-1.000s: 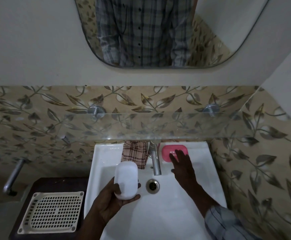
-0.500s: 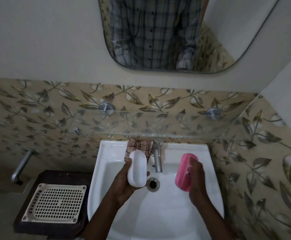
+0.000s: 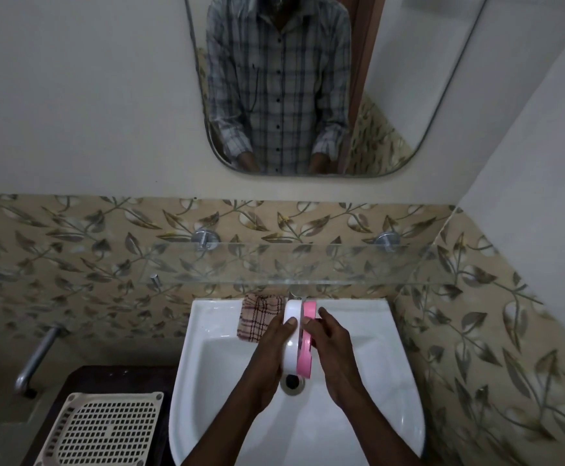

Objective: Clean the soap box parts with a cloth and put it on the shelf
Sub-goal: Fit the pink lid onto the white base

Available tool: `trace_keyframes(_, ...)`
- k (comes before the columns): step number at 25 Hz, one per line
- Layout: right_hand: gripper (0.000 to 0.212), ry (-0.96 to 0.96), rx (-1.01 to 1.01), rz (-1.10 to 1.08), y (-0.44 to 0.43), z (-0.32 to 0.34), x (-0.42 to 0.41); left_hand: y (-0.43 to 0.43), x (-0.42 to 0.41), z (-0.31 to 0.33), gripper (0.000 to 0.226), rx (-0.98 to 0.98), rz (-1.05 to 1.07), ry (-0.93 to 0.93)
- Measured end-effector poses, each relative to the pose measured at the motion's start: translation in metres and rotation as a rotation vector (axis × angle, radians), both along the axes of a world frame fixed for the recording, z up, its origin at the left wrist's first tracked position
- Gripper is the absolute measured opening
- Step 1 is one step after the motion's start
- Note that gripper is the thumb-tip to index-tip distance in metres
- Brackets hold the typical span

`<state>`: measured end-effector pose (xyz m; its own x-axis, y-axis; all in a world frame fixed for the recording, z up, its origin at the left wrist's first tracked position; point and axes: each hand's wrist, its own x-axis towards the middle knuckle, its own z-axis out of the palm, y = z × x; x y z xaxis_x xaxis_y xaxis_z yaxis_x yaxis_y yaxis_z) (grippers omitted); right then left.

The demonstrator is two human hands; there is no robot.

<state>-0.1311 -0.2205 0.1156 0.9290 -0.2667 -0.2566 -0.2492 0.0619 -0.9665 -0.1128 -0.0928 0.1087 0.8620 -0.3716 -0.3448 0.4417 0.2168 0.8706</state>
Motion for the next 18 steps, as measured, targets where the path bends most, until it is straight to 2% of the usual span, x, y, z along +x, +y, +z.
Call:
trace_keyframes(4,0.035,-0.081,0.022,-0.069,0.003,0.001,-0.004,-0.005,0.0,0.009,0.061,0.054,-0.033,-0.012)
trace_keyframes(10,0.038,-0.062,0.058,-0.206,0.017,-0.001,-0.006,-0.007,-0.003,0.014,0.075,0.13,-0.105,-0.039)
trace_keyframes(13,0.043,-0.053,0.175,-0.261,0.023,-0.003,-0.007,-0.005,-0.002,0.016,0.072,0.05,-0.12,0.072)
trace_keyframes(14,0.039,-0.043,0.183,-0.264,0.023,-0.005,-0.007,-0.004,-0.002,0.019,0.071,0.038,-0.129,0.091)
trace_keyframes(16,0.025,-0.011,0.163,-0.265,0.02,-0.005,-0.002,-0.001,0.001,0.029,0.076,0.126,-0.193,0.005)
trace_keyframes(18,0.034,-0.053,0.092,-0.235,0.013,0.003,0.006,0.004,0.011,0.047,0.092,0.305,-0.255,-0.194)
